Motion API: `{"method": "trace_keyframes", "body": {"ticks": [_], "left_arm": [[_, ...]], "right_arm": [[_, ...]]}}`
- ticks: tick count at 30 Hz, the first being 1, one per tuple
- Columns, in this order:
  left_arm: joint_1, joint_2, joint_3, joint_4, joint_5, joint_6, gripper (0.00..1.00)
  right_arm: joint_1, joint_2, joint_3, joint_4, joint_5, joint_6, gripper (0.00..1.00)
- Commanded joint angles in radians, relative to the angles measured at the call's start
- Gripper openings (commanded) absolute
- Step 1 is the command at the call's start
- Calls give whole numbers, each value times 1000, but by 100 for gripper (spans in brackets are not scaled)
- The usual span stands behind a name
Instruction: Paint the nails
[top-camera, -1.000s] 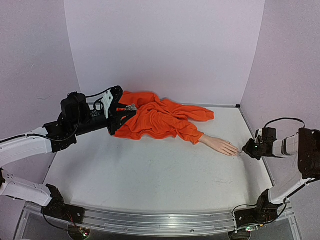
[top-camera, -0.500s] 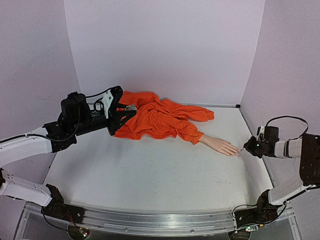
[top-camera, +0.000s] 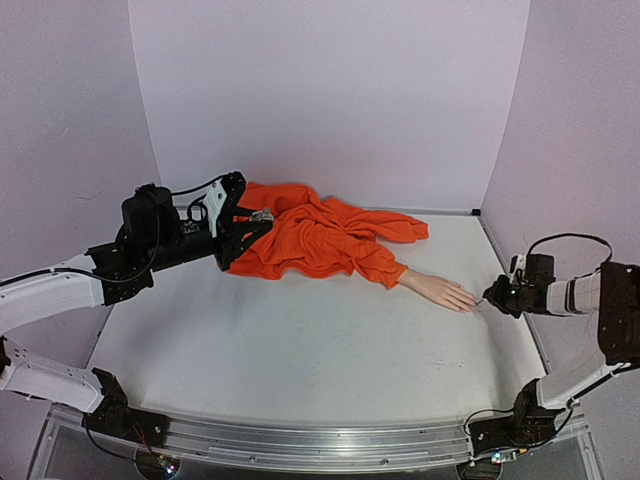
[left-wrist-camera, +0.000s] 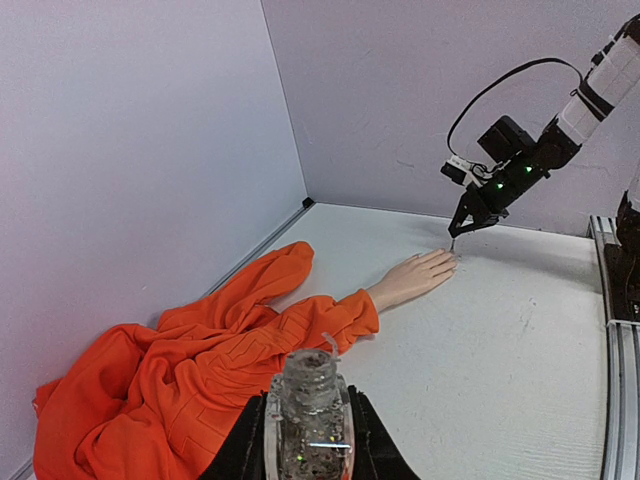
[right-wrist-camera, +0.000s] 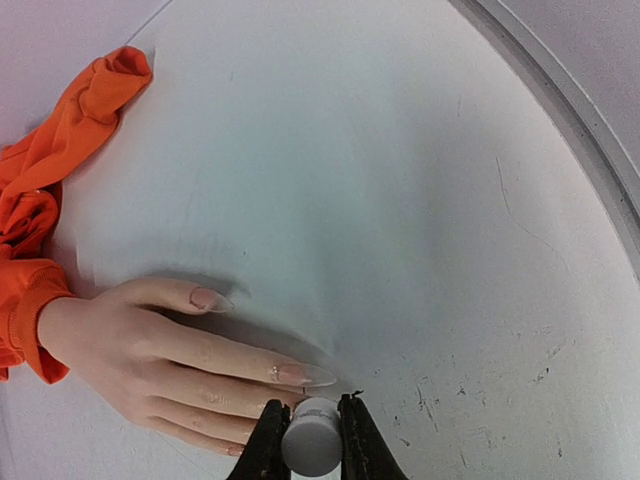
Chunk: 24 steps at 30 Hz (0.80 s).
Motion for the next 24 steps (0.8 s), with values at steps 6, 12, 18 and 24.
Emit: {"method": "trace_keyframes", "body": {"ticks": [6,12,18,24], "left_arm": [[5,-5,23,58,16,-12,0],[5,-3,23,58,18,-12,0],[5,-3,23,59,17,-12,0],[5,-3,23,59,17,-12,0]], "right_arm": [[8,17,20,-9,1,-4,0],[9,30,29,-21,14,2,0],[9,36,34,-31,27,5,0],[9,37,40,-40,42,5,0]]}}
